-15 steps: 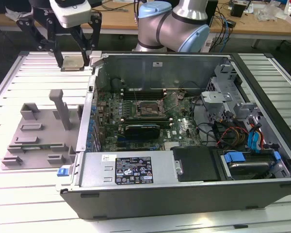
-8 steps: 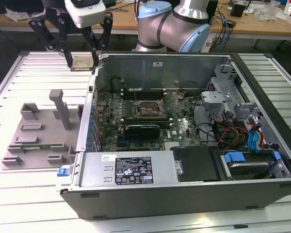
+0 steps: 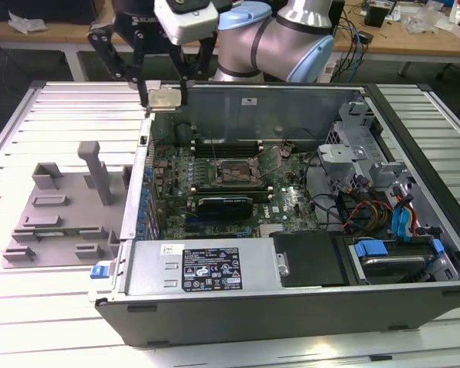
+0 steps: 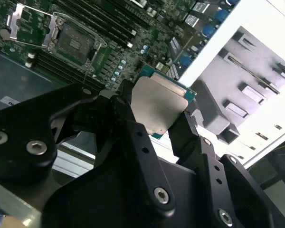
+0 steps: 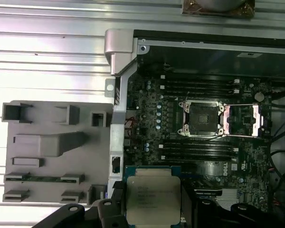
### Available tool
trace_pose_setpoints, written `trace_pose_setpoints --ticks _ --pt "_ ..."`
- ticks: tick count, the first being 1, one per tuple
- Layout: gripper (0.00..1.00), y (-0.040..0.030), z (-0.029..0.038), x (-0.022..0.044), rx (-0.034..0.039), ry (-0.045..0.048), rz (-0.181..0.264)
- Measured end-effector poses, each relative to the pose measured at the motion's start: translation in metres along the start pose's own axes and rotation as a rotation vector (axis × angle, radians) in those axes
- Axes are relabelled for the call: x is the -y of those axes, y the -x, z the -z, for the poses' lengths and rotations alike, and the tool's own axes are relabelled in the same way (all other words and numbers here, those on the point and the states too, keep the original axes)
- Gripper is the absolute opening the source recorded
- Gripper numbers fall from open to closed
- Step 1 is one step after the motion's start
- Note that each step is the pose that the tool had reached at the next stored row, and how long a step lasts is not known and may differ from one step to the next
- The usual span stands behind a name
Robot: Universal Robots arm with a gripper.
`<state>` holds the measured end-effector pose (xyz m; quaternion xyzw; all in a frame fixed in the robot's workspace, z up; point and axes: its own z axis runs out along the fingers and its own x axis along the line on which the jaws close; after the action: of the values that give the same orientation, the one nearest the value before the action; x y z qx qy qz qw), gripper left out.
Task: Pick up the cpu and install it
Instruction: 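Pick up the cpu and move it towards the insertion slot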
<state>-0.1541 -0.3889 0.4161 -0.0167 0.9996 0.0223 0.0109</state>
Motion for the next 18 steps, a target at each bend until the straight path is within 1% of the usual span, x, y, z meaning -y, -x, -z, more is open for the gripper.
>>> trace_pose_setpoints --ticks 1,4,8,12,13,15,17,18 --pt "0.55 0.0025 -0.0001 0.0001 0.0 0.0 0.0" --pt "0.55 0.0213 -0.0006 0.0008 -0.0002 0.0001 0.0" --pt "0.55 0.0435 -0.0011 0.0018 -0.0004 0.0 0.0" --pt "0.55 0.0608 -0.0017 0.0025 -0.0003 0.0001 0.0" --pt "0.55 0.0689 -0.002 0.0028 -0.0004 0.0001 0.0" --pt "0.55 0.0771 -0.0022 0.003 -0.0004 0.0001 0.0" --pt "0.55 0.0818 -0.0023 0.0032 -0.0004 0.0 0.0" --pt "0.55 0.0887 -0.0025 0.0035 -0.0003 0.0 0.0"
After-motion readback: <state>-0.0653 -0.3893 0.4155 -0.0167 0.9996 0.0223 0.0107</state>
